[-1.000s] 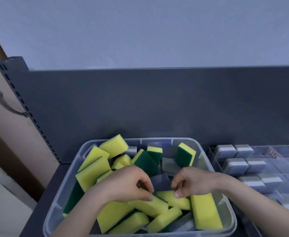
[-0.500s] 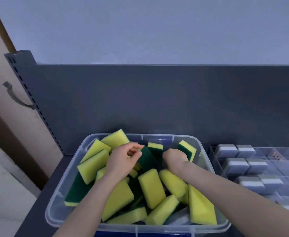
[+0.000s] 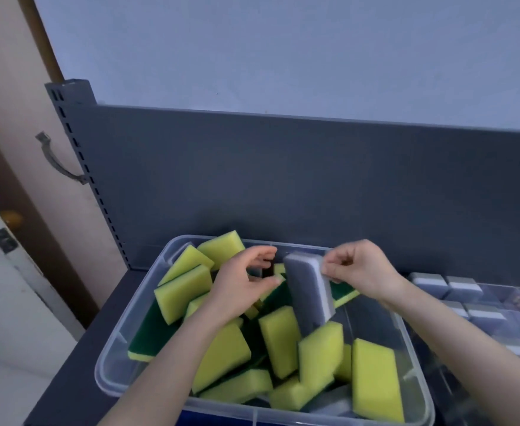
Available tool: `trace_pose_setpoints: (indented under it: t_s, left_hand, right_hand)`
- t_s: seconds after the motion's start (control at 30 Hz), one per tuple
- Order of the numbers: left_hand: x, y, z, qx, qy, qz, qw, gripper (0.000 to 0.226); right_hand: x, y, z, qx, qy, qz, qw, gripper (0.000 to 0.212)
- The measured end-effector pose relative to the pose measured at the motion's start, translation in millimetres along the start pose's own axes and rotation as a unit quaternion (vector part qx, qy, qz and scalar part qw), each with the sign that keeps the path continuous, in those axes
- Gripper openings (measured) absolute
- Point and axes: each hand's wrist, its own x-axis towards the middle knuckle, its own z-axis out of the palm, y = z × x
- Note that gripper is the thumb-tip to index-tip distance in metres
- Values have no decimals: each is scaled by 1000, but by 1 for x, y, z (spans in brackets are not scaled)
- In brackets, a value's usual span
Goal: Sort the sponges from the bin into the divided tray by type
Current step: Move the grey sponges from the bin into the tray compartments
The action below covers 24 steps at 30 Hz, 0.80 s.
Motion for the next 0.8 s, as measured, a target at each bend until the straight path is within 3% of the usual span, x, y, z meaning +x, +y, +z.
trace_pose_setpoints:
  t_s: [0.07,0.17,0.27,0.33,0.4,0.47,0.53,0.6,0.67,0.73,0.8]
  left_hand:
    - [-1,3,1,-53,-45,-18,997,57]
    - [-1,3,3,-96,-62,-30,993,54]
    - [0,2,2,-46,-16,-13,999,50]
    - [-1,3,4,-19,-3,4,1000,52]
    - [-1,5,7,-23,-11,20,999,54]
    - [-1,8,5,-51,3,26,998,50]
    - [3,10,-4,-61,83,21,994,38]
    - [11,10,-19,14,174,37,984,27]
    - [23,10,-29,131,190,82,970,23]
    - [38,10,-25,260,112,130,950,25]
    - [49,7,-12,414,-2,147,898,30]
  right_hand:
    - [-8,-9,5,131,-49,22,990,8]
    - [-12,-11,20,141,-58,17,988,8]
    - [-10,-10,21,179,-35,10,983,12]
    - [-12,-10,21,103,-58,-20,993,24]
    - [-15,-9,26,-48,-57,-57,996,43]
    - [-16,-10,26,-103,2,-71,992,46]
    - [-18,-7,17,-85,91,-54,991,40]
    - [-20,2,6,-49,158,-34,986,35]
    - [-24,11,3,-23,190,-17,981,33]
    - [-30,16,6,-6,198,-9,980,33]
    - [-33,19,9,11,201,-7,980,32]
